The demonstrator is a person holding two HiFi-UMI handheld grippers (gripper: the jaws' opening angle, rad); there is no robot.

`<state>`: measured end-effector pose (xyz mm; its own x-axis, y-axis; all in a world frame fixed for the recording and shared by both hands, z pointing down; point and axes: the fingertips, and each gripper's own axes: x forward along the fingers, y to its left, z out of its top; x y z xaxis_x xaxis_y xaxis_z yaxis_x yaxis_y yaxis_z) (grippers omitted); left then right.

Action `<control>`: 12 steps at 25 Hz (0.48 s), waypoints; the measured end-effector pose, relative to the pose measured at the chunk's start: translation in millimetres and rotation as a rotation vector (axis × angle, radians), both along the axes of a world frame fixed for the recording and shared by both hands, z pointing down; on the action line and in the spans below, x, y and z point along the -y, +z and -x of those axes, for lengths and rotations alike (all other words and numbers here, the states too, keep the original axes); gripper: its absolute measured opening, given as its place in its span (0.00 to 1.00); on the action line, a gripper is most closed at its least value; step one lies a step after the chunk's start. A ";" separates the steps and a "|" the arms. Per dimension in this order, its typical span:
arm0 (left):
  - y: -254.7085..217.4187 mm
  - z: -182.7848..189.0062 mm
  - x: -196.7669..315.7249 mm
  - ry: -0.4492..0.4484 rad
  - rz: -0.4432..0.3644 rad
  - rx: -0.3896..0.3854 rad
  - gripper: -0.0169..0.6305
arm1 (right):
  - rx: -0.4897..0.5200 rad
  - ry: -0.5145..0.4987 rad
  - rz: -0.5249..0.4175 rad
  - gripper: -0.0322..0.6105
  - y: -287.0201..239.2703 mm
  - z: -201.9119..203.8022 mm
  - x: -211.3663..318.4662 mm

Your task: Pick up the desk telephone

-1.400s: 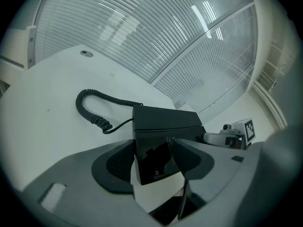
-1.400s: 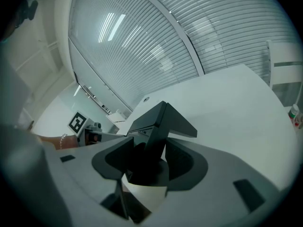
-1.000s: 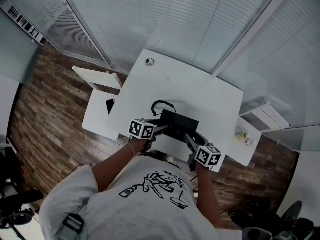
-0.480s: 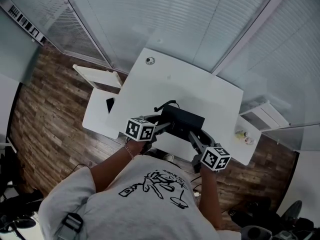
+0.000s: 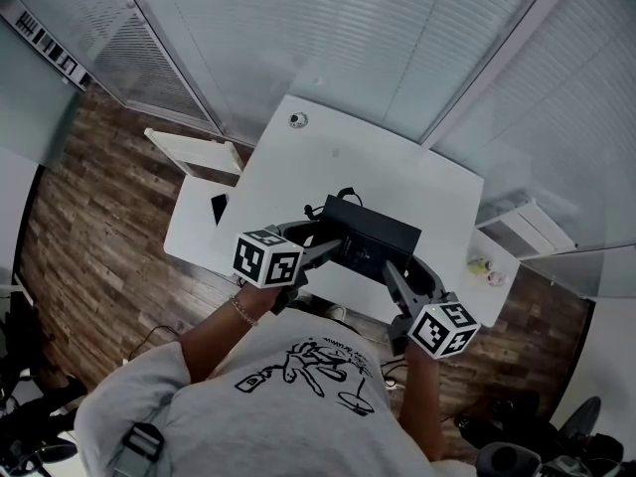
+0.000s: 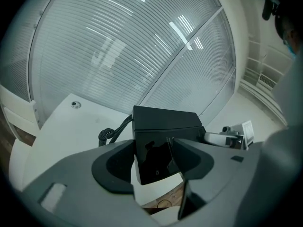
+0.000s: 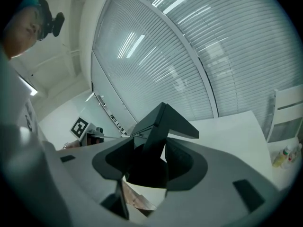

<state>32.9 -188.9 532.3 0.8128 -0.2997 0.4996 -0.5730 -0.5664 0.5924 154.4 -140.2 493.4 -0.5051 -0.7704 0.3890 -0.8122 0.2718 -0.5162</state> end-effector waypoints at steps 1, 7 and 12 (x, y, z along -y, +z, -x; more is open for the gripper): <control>-7.2 0.5 0.1 -0.001 -0.004 -0.006 0.42 | -0.004 0.002 -0.010 0.36 -7.7 0.7 -0.3; -51.5 3.8 -1.9 -0.006 -0.068 -0.029 0.42 | -0.040 0.004 -0.066 0.36 -50.8 4.8 -4.7; -78.1 6.6 -3.9 -0.007 -0.098 -0.055 0.42 | -0.063 0.011 -0.099 0.36 -78.9 7.9 -7.7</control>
<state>26.3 -185.0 454.3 0.8357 -0.3511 0.4223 -0.5455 -0.6192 0.5648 146.5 -132.5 414.4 -0.4737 -0.8117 0.3417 -0.8453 0.3101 -0.4352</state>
